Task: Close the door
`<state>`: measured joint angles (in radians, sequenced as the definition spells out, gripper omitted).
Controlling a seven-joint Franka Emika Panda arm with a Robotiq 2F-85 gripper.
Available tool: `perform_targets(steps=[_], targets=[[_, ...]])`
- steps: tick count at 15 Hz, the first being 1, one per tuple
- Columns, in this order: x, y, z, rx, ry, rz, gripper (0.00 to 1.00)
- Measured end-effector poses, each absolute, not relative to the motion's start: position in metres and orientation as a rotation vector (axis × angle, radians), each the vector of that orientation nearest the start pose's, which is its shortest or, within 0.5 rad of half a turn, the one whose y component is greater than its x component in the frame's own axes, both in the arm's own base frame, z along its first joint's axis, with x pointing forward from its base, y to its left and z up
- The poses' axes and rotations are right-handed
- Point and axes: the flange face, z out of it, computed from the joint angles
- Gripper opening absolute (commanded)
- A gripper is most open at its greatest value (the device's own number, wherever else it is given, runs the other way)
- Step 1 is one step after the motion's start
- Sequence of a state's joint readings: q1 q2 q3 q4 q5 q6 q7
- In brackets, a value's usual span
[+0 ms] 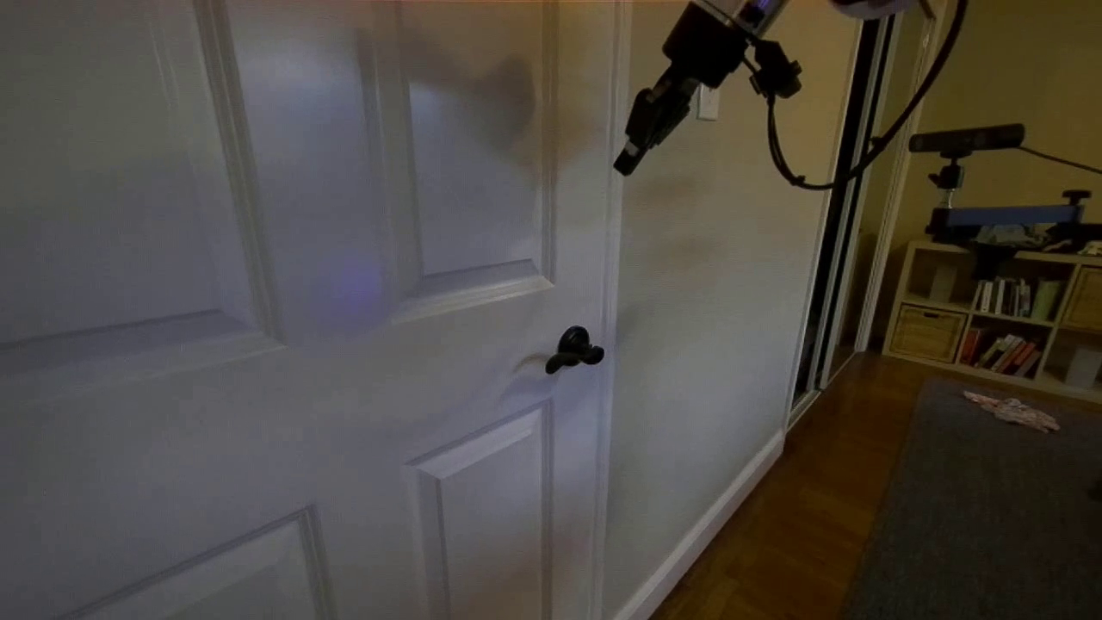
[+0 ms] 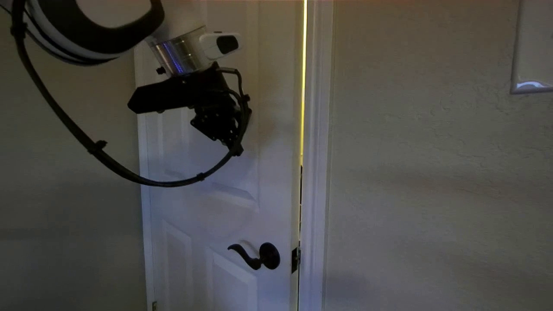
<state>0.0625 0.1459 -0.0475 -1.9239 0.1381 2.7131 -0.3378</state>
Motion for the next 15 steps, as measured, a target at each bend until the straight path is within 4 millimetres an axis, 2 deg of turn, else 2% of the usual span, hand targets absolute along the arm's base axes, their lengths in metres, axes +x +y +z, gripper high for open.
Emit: perform_targets(steps=[8,15], targets=[[0.682,-0.026,0.456,-2.992,-0.315,-0.983,0.08],[0.72,-0.03,0.449,-2.971,-0.309,-1.021,0.08]])
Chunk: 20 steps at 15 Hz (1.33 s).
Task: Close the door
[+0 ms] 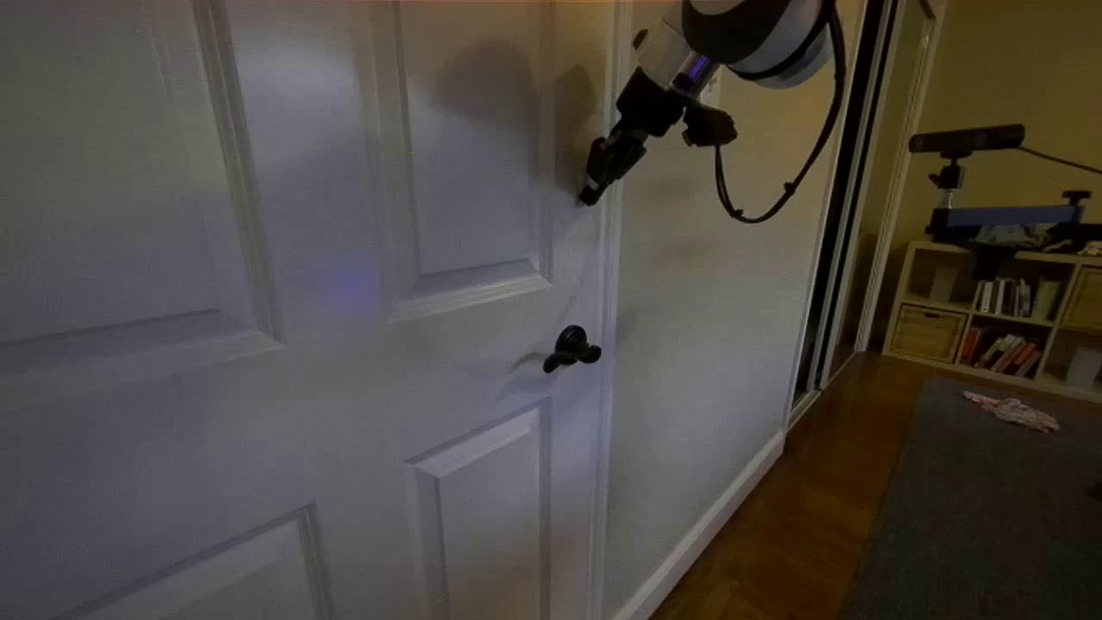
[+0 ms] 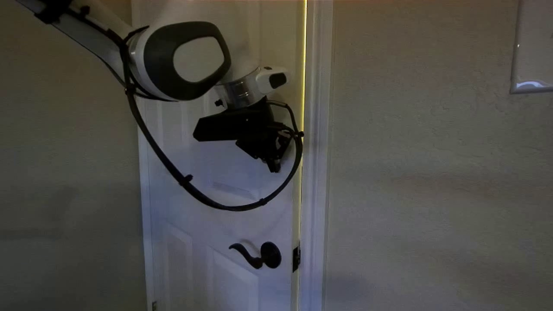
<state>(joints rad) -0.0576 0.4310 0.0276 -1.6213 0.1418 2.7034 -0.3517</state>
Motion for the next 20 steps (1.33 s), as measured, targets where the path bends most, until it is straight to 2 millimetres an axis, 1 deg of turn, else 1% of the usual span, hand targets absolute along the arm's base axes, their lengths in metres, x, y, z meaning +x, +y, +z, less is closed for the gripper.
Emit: perform_targets(steps=[9,17,20], targets=[[0.745,-0.033,0.447,-2.949,-0.3,-1.037,0.09],[0.747,-0.035,0.449,-2.953,-0.301,-0.99,0.07],[0.738,-0.035,0.447,-2.97,-0.314,-0.941,0.07]])
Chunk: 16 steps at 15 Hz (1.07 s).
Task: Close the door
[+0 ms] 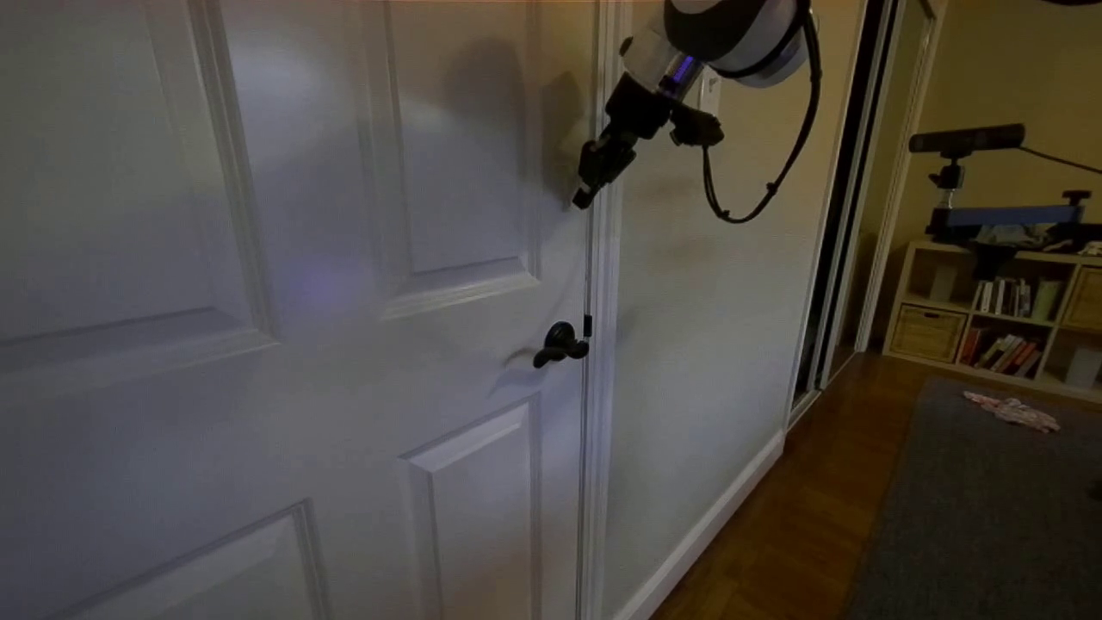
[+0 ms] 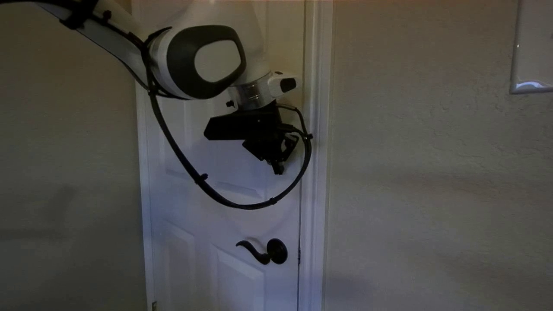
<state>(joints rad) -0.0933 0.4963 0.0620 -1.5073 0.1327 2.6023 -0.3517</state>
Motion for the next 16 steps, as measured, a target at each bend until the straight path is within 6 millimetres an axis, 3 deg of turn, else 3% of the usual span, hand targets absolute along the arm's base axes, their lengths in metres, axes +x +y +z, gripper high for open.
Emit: perform_targets(steps=[5,6,8,15,16], targets=[[0.688,-0.038,0.453,-3.033,-0.328,-0.759,0.06],[0.674,-0.04,0.455,-3.05,-0.322,-0.705,0.32],[0.643,-0.045,0.453,-3.089,-0.293,-0.568,0.33],[0.522,-0.052,0.442,-3.142,-0.157,-0.157,0.77],[0.505,-0.052,0.442,-3.139,-0.139,-0.114,0.58]])
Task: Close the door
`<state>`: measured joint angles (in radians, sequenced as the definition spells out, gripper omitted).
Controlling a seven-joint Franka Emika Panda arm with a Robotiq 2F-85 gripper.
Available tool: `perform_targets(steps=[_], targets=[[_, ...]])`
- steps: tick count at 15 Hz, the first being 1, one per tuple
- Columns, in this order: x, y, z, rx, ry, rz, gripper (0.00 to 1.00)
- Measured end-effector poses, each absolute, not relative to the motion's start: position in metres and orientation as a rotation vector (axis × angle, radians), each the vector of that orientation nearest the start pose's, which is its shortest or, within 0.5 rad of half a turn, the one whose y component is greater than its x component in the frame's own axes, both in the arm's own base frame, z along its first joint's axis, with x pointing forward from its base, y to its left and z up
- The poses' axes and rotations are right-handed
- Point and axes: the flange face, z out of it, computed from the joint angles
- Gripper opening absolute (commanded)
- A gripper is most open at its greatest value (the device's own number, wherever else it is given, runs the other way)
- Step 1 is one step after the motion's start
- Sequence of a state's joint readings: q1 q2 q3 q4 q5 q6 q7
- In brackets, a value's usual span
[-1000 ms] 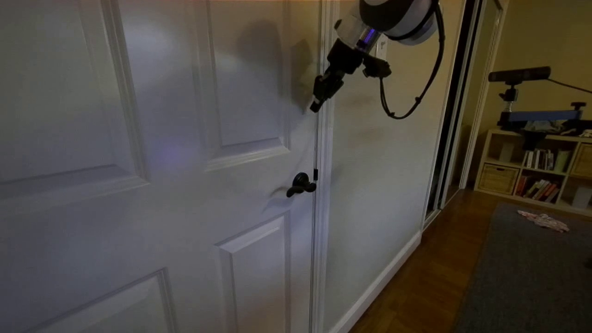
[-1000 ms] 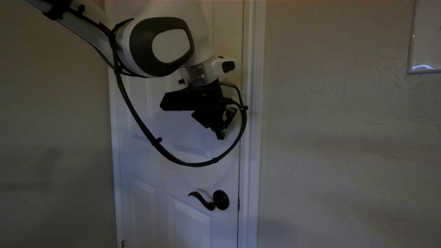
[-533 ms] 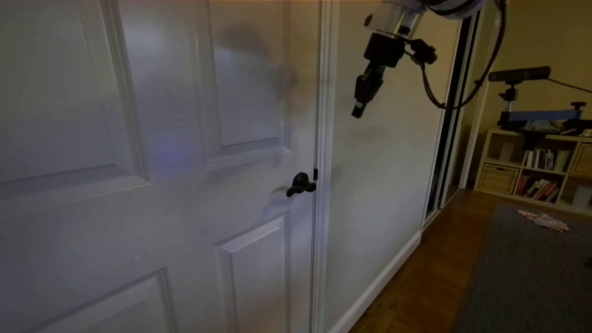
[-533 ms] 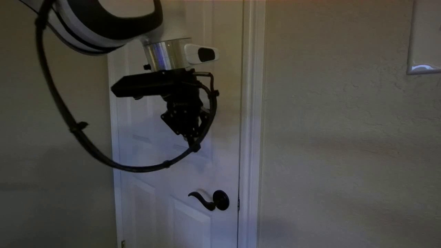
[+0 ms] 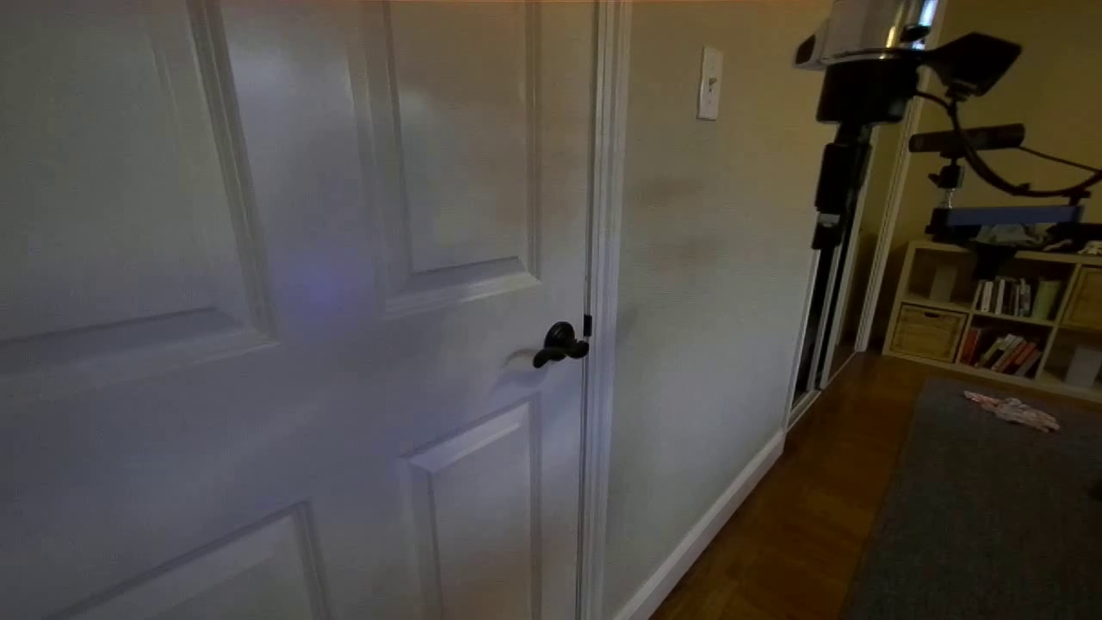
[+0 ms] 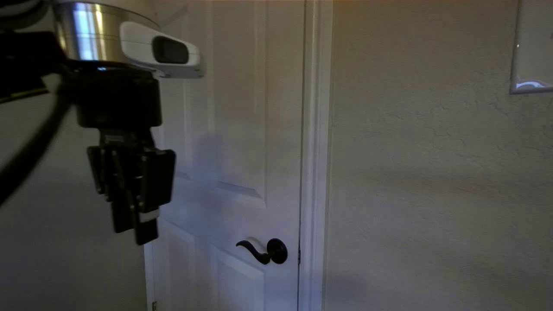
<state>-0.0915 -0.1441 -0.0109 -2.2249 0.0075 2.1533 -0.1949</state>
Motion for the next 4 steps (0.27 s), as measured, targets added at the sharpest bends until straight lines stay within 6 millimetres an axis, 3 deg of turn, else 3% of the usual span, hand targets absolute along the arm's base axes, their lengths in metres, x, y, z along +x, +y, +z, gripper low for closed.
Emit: perform_targets(steps=[3,4], targets=[[0.465,-0.048,0.444,-3.135,-0.112,-0.06,0.77],[0.459,-0.047,0.445,-3.135,-0.111,-0.063,0.77]])
